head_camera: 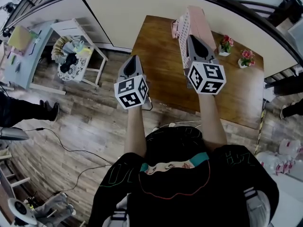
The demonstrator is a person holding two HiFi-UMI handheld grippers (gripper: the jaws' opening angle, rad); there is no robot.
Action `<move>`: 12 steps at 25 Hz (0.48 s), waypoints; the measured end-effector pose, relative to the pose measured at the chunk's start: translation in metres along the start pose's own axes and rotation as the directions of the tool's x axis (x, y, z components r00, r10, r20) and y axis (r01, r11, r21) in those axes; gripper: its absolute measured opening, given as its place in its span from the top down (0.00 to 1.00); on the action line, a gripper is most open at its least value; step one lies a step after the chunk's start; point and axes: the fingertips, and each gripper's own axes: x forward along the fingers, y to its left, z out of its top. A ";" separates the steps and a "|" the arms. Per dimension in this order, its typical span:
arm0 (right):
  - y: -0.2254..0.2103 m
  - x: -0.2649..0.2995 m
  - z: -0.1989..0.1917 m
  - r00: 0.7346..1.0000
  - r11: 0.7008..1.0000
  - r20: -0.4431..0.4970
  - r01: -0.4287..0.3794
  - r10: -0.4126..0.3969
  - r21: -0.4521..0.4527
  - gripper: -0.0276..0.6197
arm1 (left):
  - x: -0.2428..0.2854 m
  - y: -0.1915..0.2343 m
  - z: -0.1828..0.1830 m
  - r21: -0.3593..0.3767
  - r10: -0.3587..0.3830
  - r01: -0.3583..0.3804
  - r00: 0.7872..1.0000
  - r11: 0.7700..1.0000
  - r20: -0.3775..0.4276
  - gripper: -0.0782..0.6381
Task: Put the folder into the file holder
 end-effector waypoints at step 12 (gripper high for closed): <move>0.043 0.008 -0.094 0.968 0.995 -0.228 -0.100 0.101 0.016 0.95 | -0.020 0.034 -0.045 -0.043 0.079 -0.083 0.994 0.996 -0.077 0.89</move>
